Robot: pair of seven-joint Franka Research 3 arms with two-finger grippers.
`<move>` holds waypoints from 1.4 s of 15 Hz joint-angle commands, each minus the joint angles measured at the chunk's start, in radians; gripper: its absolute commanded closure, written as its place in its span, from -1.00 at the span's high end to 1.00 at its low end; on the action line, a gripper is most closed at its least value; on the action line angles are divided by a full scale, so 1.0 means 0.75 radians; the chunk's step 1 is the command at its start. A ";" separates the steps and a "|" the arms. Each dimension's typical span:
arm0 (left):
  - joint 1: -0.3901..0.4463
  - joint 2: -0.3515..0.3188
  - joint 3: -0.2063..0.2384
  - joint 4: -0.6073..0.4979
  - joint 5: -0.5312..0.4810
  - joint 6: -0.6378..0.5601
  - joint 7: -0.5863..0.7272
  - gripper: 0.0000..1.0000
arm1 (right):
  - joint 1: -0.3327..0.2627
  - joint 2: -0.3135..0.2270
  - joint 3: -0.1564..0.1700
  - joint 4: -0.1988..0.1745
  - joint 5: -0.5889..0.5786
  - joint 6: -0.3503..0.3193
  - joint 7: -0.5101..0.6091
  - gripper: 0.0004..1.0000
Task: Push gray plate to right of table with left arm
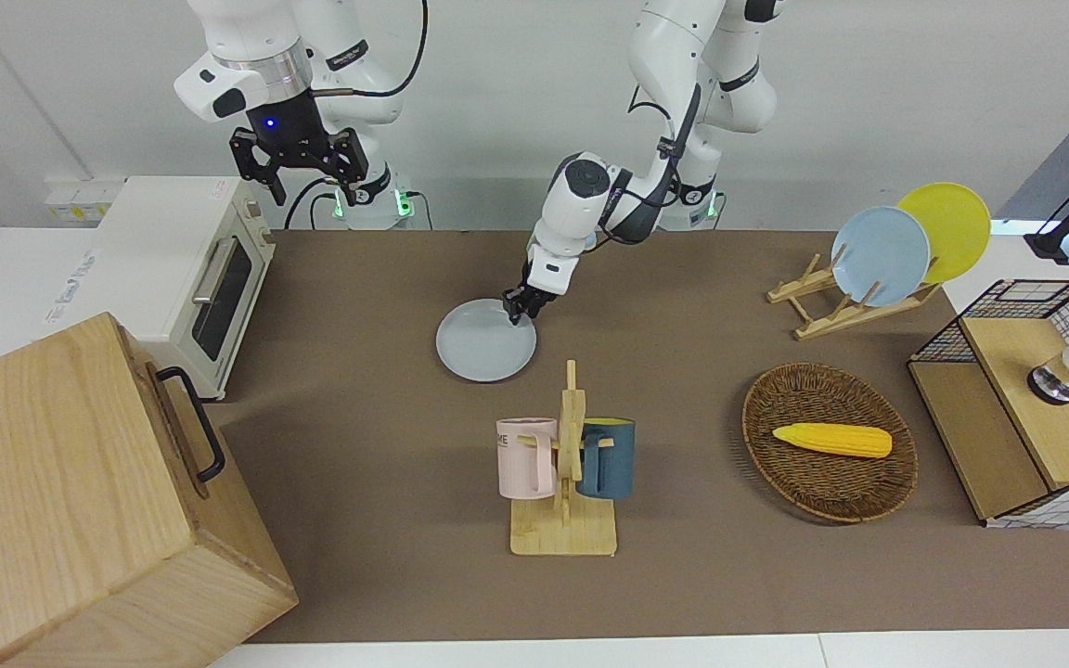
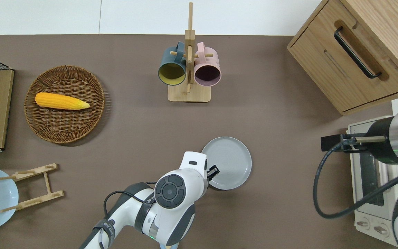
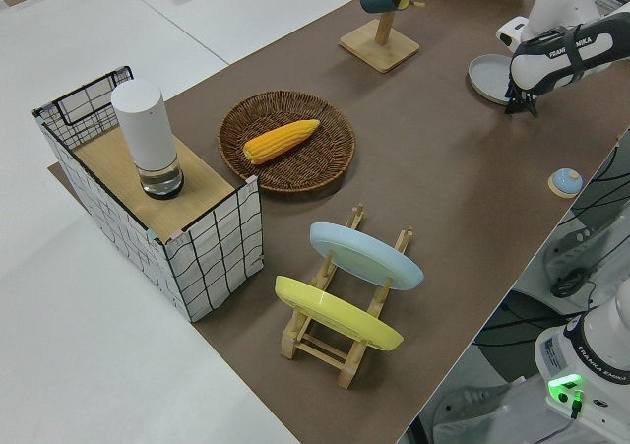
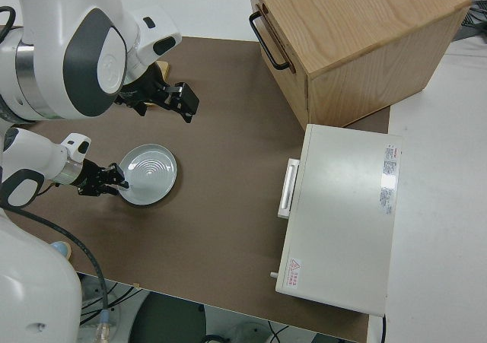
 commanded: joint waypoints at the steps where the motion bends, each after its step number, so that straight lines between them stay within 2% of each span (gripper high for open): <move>1: 0.016 0.009 -0.014 0.026 -0.018 -0.020 -0.033 0.97 | -0.033 -0.036 0.019 -0.036 0.029 0.000 0.014 0.99; 4: 0.061 -0.023 -0.006 0.028 0.001 -0.114 -0.021 0.98 | -0.033 -0.036 0.019 -0.036 0.029 0.000 0.014 0.99; 6: 0.126 -0.072 0.019 0.069 0.003 -0.287 0.062 0.98 | -0.033 -0.036 0.019 -0.036 0.029 0.000 0.014 0.99; 10: 0.149 -0.101 0.257 0.293 0.082 -0.796 0.416 0.98 | -0.033 -0.036 0.019 -0.036 0.029 0.000 0.014 0.99; 12: 0.164 -0.115 0.368 0.381 0.091 -0.970 0.571 0.98 | -0.033 -0.036 0.019 -0.036 0.029 0.000 0.014 0.99; 14: 0.192 -0.126 0.462 0.459 0.101 -1.079 0.706 0.98 | -0.033 -0.036 0.019 -0.036 0.029 0.000 0.014 0.99; 15: 0.208 -0.136 0.495 0.476 0.162 -1.102 0.750 0.98 | -0.033 -0.036 0.019 -0.036 0.029 0.000 0.014 0.99; 18: 0.247 -0.193 0.516 0.496 0.289 -1.102 0.811 0.98 | -0.033 -0.036 0.019 -0.036 0.029 0.000 0.014 0.99; 21: 0.256 -0.195 0.593 0.722 0.318 -1.306 0.907 0.98 | -0.033 -0.036 0.019 -0.036 0.029 0.000 0.014 0.99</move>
